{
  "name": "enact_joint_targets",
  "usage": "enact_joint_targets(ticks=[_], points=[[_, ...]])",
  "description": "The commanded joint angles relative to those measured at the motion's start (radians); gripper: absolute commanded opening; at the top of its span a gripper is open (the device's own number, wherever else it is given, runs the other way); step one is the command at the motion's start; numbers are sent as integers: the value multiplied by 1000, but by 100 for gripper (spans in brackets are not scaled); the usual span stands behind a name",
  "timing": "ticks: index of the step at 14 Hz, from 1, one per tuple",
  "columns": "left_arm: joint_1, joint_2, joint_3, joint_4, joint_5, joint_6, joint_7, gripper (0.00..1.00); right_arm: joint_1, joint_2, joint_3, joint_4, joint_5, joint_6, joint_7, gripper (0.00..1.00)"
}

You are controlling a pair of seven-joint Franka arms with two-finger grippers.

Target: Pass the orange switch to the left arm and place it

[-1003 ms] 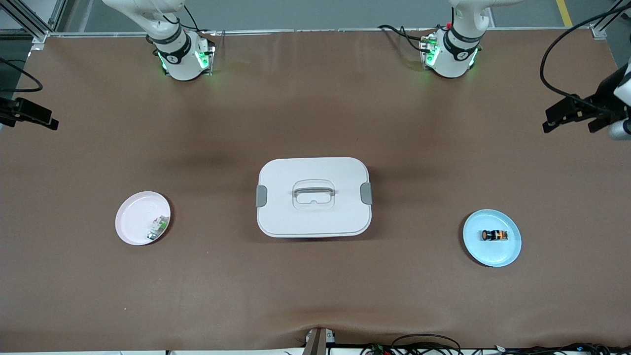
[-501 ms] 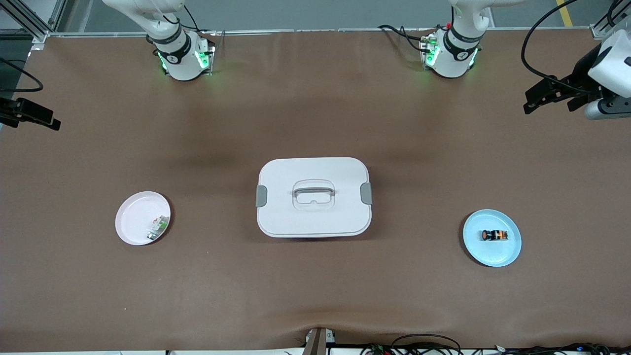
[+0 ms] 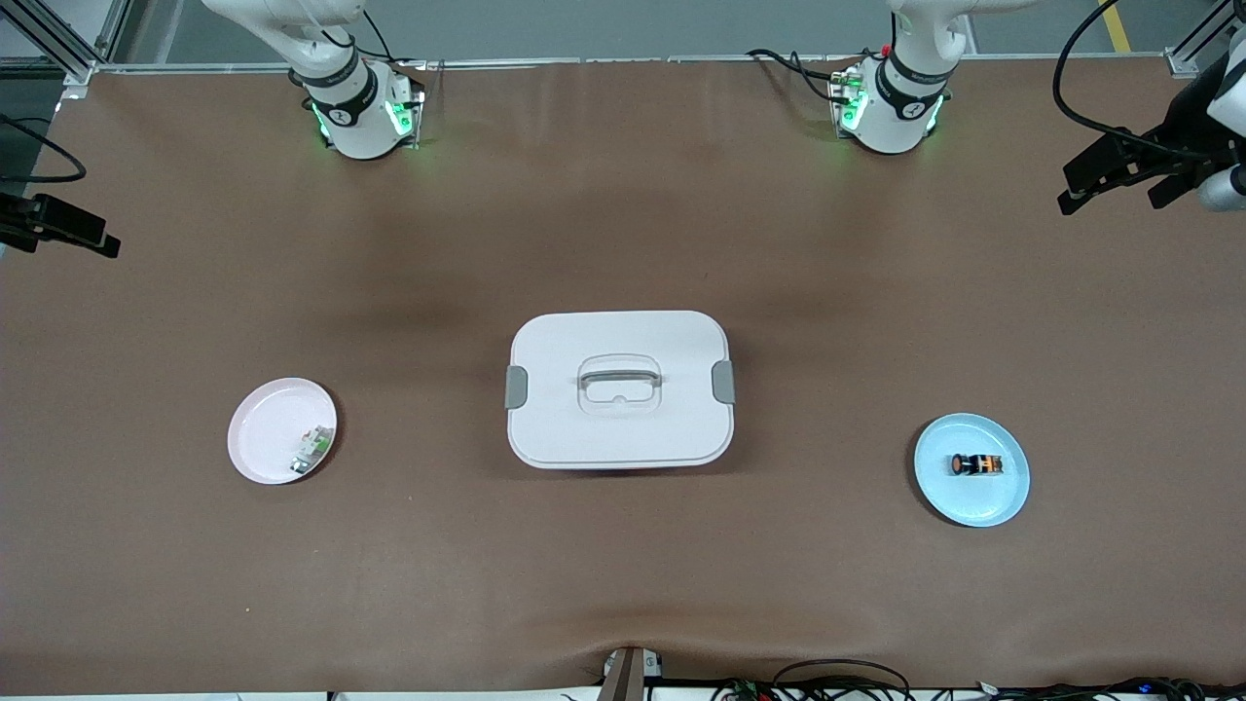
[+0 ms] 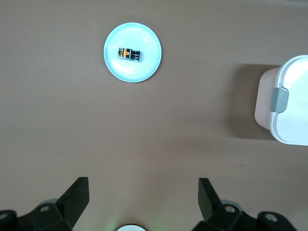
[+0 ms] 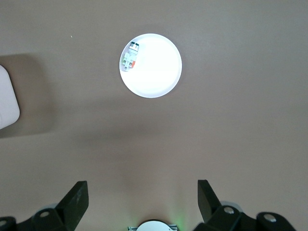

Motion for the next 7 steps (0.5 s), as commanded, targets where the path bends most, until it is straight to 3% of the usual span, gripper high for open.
enact_joint_targets(ticks=[1,7], points=[[8,-3,0,10,4,-31,5,100,-10,4,3,12,15,-10,-4,100],[4,-4,-13,-4,39,-32,61,100,-10,4,3,12,15,-10,-6,100]])
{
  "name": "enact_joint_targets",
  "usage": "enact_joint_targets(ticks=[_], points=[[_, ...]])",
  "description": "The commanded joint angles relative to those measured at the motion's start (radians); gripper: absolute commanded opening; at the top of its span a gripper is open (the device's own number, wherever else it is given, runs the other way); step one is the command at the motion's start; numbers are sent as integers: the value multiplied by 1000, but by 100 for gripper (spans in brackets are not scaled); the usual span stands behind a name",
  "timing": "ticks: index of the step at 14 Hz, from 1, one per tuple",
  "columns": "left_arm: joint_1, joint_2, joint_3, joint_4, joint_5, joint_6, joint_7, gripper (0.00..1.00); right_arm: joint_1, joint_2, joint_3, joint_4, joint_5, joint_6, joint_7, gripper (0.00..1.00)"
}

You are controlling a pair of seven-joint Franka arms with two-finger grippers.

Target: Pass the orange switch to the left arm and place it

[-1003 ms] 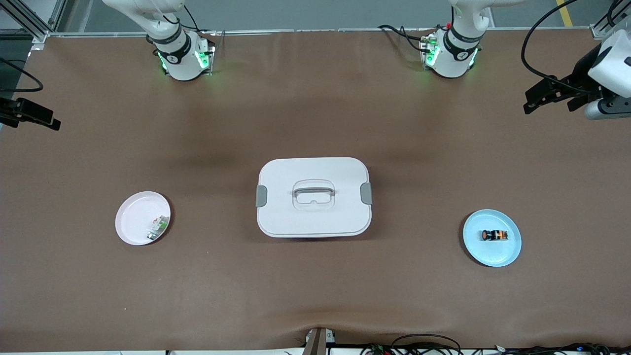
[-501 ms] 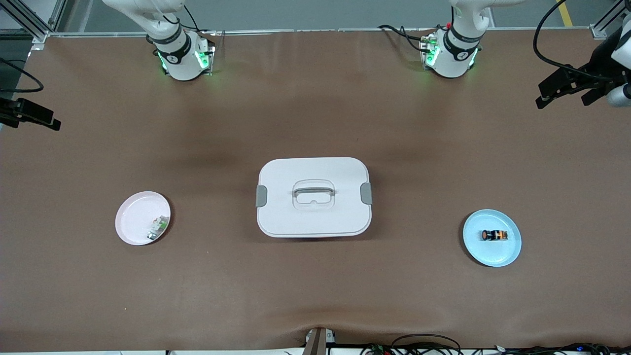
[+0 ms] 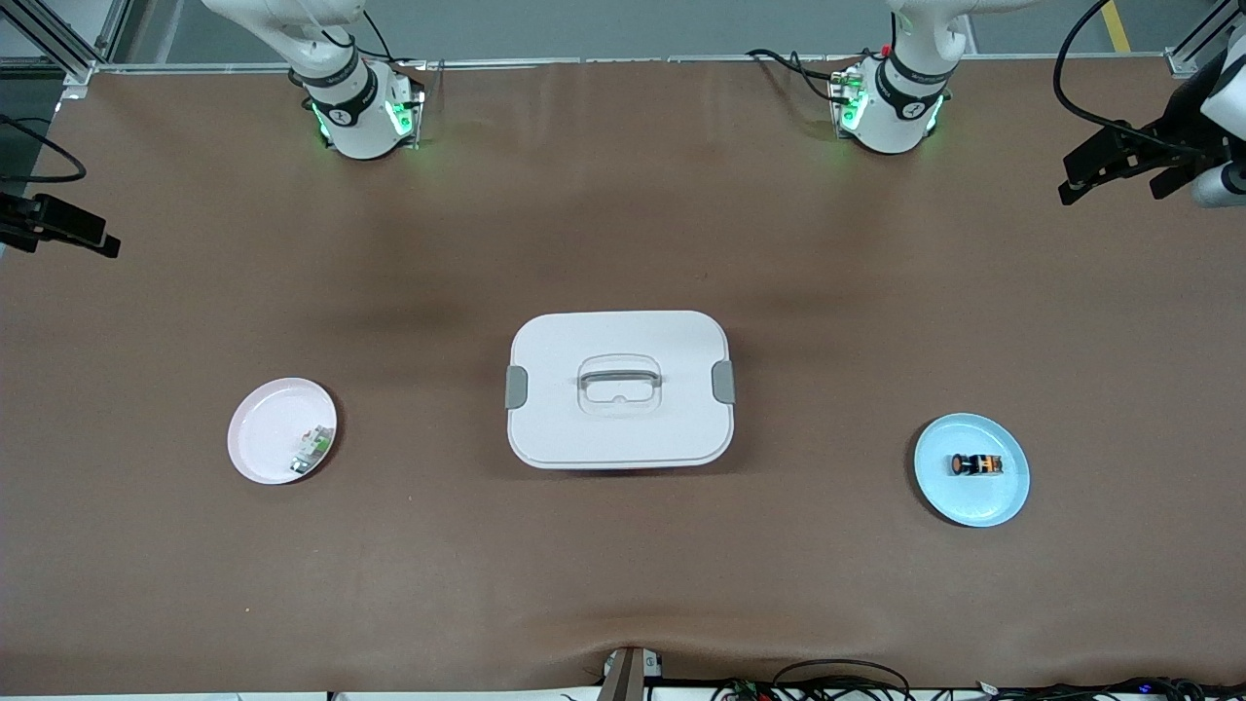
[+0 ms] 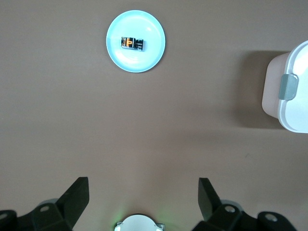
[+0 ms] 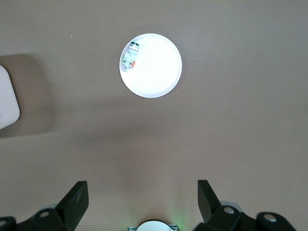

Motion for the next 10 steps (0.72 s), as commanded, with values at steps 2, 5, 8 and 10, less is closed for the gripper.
enact_joint_targets(ticks=[2,5,8,10], points=[[2,-8,-7,-16,23,24,67,100,-10,3,3,12,15,-10,-6,100],[5,-2,-5,-21,21,47,72,100,-10,3,3,12,15,-10,-7,100],[4,17,-4,-7,47,47,72,100,-10,3,3,12,15,-10,-7,100],[5,20,-4,2,58,47,73,100,-10,3,3,12,15,-10,-7,100]])
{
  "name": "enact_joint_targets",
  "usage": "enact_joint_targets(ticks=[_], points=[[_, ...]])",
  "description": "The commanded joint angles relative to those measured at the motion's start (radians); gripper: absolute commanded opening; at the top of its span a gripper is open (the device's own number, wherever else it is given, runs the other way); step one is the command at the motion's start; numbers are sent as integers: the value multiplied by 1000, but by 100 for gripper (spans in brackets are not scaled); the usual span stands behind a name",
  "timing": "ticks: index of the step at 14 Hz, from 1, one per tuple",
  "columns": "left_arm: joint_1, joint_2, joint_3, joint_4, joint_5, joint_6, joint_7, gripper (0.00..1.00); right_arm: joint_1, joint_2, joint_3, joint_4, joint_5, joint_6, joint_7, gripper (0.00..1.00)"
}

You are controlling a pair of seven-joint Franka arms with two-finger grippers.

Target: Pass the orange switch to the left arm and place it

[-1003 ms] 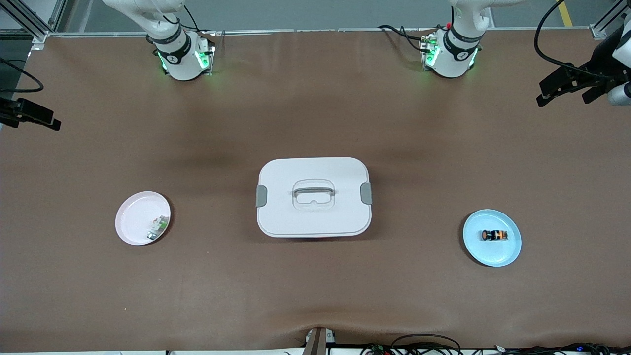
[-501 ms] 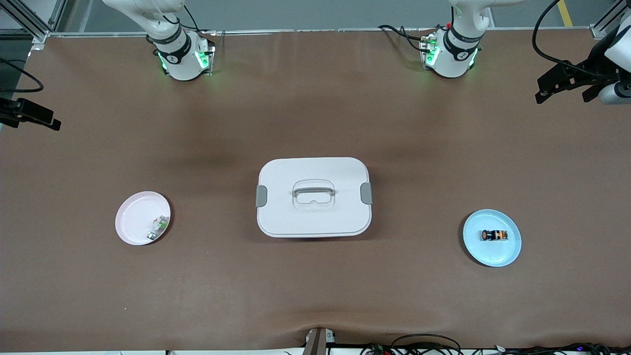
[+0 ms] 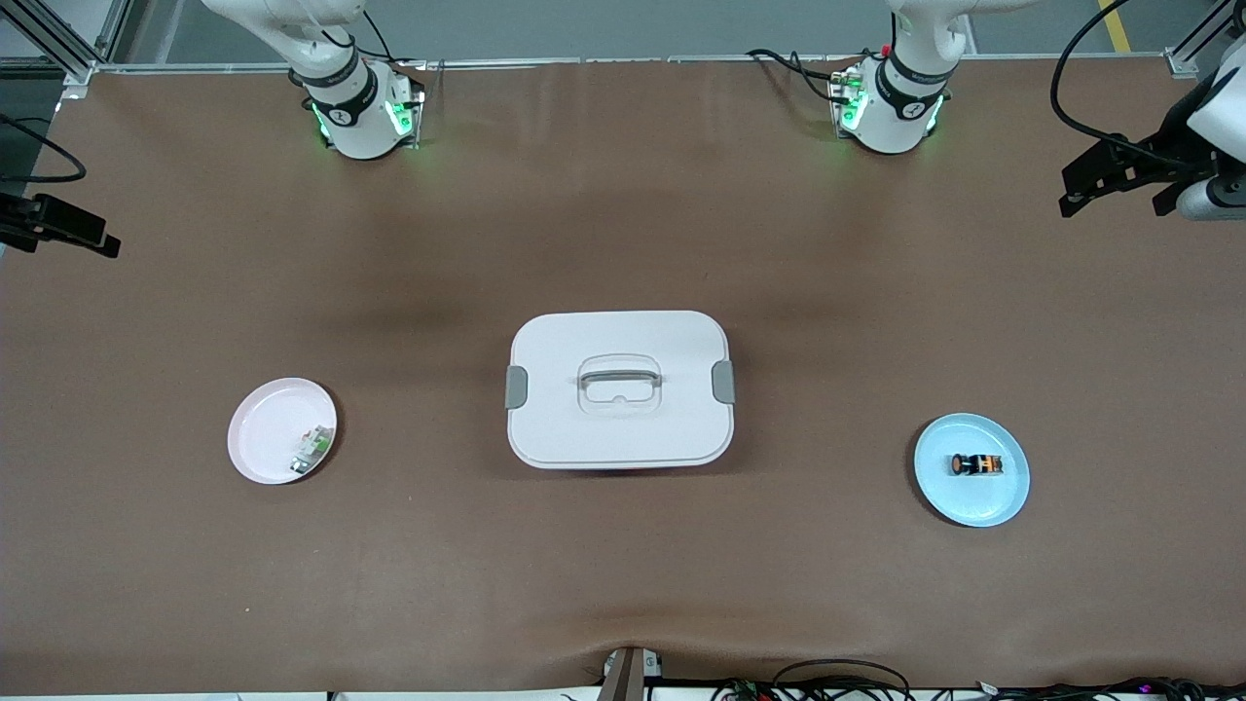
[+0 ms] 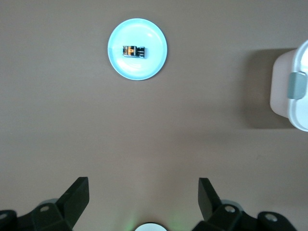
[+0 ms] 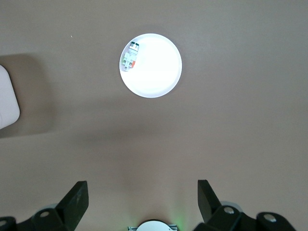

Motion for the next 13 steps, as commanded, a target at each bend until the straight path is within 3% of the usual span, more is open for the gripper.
enact_joint_targets(ticks=[1,13], points=[[2,6,-3,17,22,3,19,100,-10,3,3,12,15,-10,-7,100],[-9,21,-8,17,5,-5,8,100,-9,3,3,12,10,-10,-7,100]])
